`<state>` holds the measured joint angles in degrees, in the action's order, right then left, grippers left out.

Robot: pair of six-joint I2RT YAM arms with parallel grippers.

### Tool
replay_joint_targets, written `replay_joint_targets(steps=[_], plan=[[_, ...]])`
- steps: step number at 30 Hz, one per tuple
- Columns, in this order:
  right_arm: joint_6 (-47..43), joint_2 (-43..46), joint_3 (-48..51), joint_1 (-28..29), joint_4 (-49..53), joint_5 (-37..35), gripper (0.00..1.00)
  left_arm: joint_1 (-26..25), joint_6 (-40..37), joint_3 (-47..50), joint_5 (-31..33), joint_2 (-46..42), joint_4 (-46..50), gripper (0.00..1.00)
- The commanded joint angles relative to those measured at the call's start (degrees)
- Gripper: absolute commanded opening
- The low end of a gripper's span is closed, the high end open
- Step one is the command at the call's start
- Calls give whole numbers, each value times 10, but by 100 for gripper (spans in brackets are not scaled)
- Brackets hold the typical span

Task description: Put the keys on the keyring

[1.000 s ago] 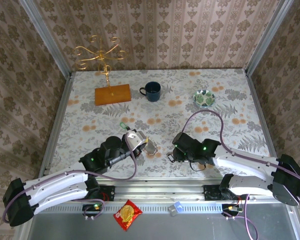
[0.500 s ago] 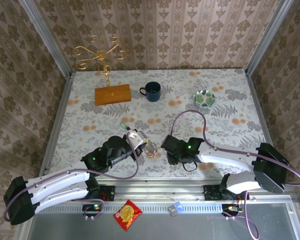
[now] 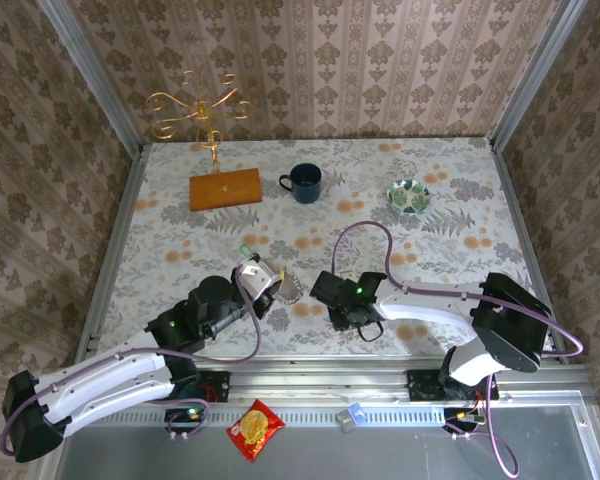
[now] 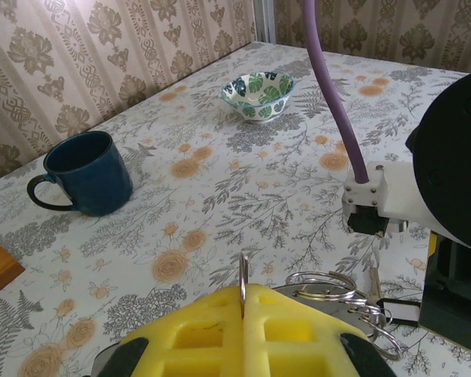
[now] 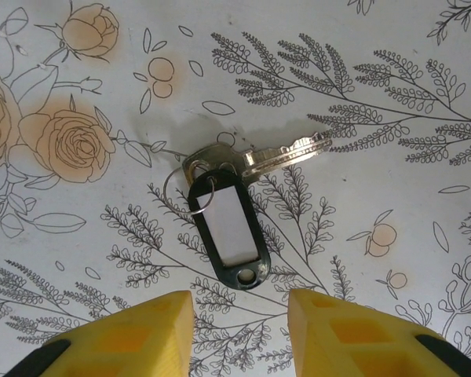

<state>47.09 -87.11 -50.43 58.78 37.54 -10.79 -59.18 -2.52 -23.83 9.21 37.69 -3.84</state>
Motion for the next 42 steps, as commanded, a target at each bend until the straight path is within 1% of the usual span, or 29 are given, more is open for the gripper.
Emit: replay_joint_targets(steps=[1, 10, 13, 17, 21, 27, 29, 30, 31, 34, 35, 37, 39, 42], plan=[[0, -18, -27, 4, 3, -27, 38, -1, 9, 3, 12, -8, 6, 0], [-17, -56, -57, -1, 4, -34, 39, -1, 8, 1, 14, -15, 22, 0], [-45, -48, -58, -3, 6, -44, 40, -1, 8, -1, 16, -26, 38, 0], [-130, -5, -39, -7, -22, -60, 39, -1, 3, -3, 27, -51, 75, 0], [-278, 53, -4, -7, -80, -64, 39, 3, 0, -4, 53, -74, 102, 0], [-459, 142, 29, -7, -157, -10, 39, 27, 30, -11, 69, -77, 129, 0], [-500, 167, 44, -11, -187, -1, 43, 38, 41, -15, 70, -78, 140, 0], [-510, 180, 52, -22, -202, 16, 45, 43, 46, -17, 76, -78, 146, 0], [-516, 192, 61, -43, -217, 50, 45, 49, 53, -19, 83, -78, 154, 0], [-507, 212, 70, -116, -240, 156, 45, 67, 65, -26, 88, -87, 177, 0], [-507, 215, 71, -133, -242, 174, 45, 73, 69, -27, 87, -90, 182, 0], [-516, 219, 70, -161, -239, 195, 44, 84, 74, -27, 82, -99, 191, 0], [-533, 217, 65, -176, -227, 201, 43, 94, 77, -24, 76, -106, 196, 0], [-585, 217, 68, -180, -210, 203, 42, 109, 81, -17, 68, -120, 195, 0]])
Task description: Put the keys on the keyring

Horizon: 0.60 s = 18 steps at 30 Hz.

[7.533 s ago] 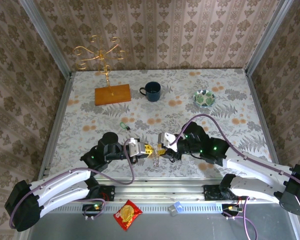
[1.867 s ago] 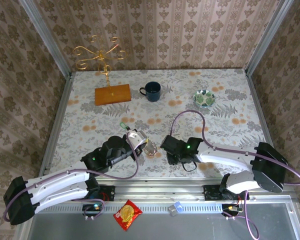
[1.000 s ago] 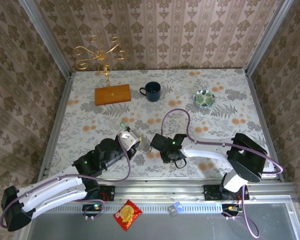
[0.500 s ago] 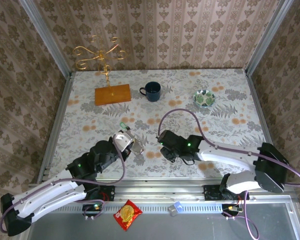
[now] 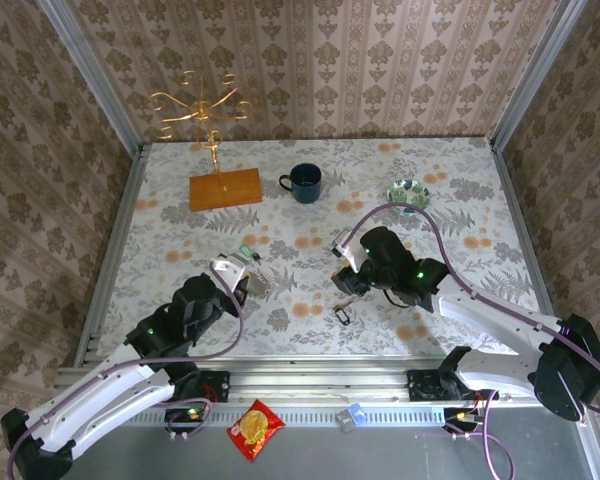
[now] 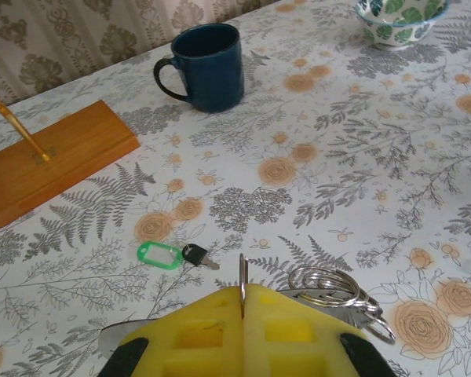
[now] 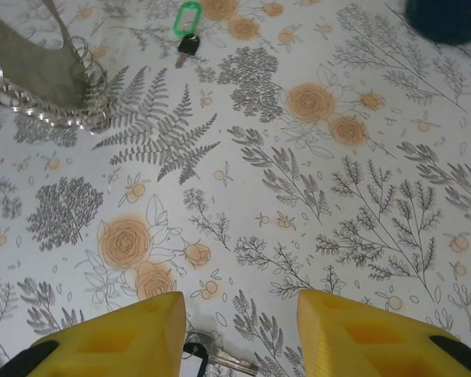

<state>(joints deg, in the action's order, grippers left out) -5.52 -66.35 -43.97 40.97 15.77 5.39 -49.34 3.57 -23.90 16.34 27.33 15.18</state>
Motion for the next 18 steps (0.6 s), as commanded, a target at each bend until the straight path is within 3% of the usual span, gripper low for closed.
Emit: replay_joint_targets(steps=[1, 7, 12, 18], plan=[[-84, 14, 12, -1, 4, 51, 41, 15, 22, -13, -3, -21, 3, 0], [-281, 76, 108, 23, -49, 87, 40, 27, 20, -11, -5, -37, -2, 0], [-335, 46, 97, 35, 5, 79, 42, 32, 16, -7, -2, -41, -10, 0], [-333, -22, 78, 56, -18, 75, 43, 43, 14, -1, -18, -40, -27, 0]])
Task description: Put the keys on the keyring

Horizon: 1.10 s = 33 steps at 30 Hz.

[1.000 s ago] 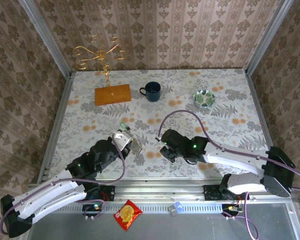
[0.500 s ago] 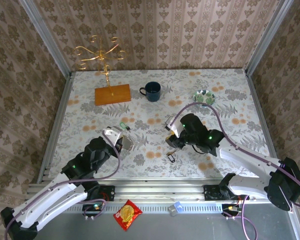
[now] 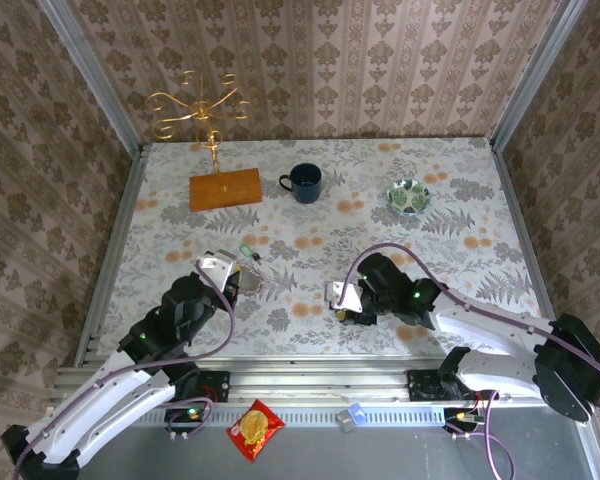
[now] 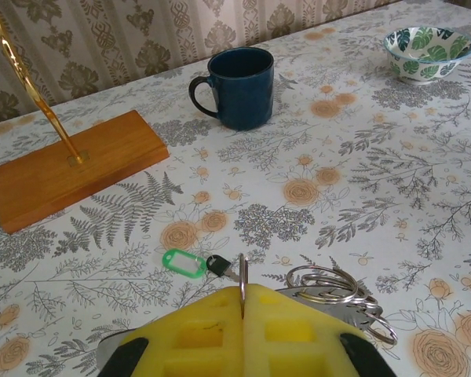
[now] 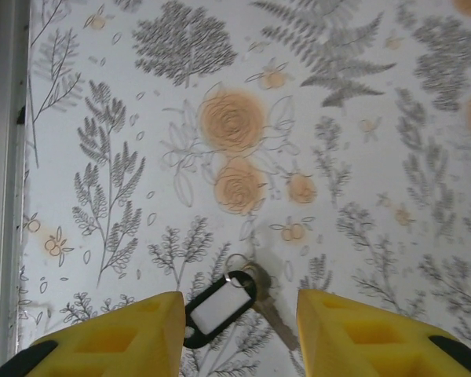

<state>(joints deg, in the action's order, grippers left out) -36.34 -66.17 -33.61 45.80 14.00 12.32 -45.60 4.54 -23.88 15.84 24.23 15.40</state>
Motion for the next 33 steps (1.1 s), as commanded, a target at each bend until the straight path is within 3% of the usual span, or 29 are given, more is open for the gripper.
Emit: replay_joint_targets(steps=[1, 12, 23, 33], plan=[[-26, -37, -31, 9, 2, 3, 43, 8, 4, -1, -16, -9, -32, 0], [-60, -131, -65, 24, 16, -15, 44, 11, -6, 6, -49, -15, -60, 0], [-59, -193, -78, 38, 7, -80, 41, 11, -4, 11, -53, -18, -67, 0], [-60, -219, -93, 41, 11, -97, 33, 11, -6, 10, -52, -18, -67, 0]])
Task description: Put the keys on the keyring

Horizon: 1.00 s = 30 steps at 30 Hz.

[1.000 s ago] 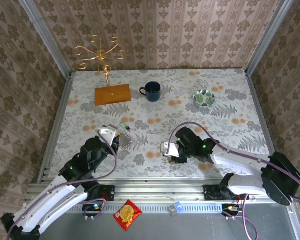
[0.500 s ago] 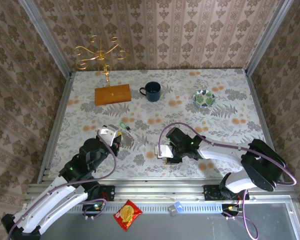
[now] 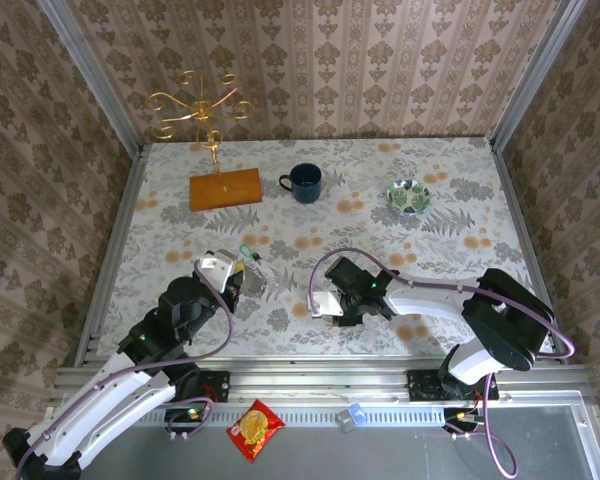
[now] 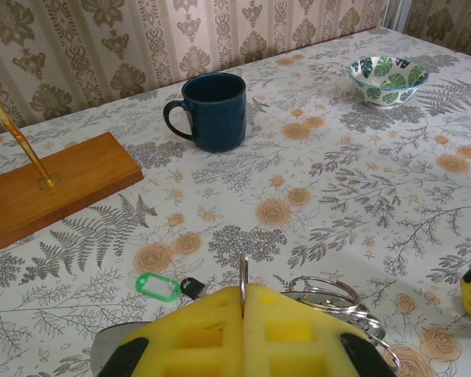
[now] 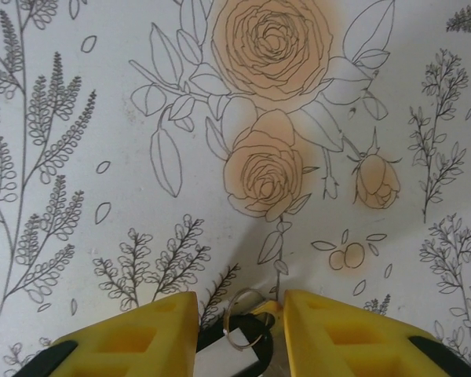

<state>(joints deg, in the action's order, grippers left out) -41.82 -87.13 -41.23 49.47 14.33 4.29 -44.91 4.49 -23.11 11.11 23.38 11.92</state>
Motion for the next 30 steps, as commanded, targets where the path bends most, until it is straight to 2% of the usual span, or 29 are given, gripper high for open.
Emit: replay_joint_targets(steps=[1, 9, 12, 15, 22, 26, 30], plan=[[-5, -10, -17, 5, 7, -19, 31, 4, -6, 2, -5, -11, -32, 0], [14, 6, -28, 5, 19, -22, 10, 4, -5, 0, -5, -16, -28, 0], [59, 19, -36, 5, 29, -21, 5, 4, -5, 0, -8, -17, -27, 0], [142, 40, -44, 4, 28, -18, 0, 3, -3, 0, -18, -16, -29, 0], [409, 105, -41, 5, 21, -3, 0, 3, 0, 13, -38, -13, -55, 0], [499, 145, -17, 5, 2, 15, 0, 3, 0, 16, -64, 5, -72, 0], [537, 185, 2, 4, 1, 40, 0, 3, 0, 11, -99, 28, -83, 0]])
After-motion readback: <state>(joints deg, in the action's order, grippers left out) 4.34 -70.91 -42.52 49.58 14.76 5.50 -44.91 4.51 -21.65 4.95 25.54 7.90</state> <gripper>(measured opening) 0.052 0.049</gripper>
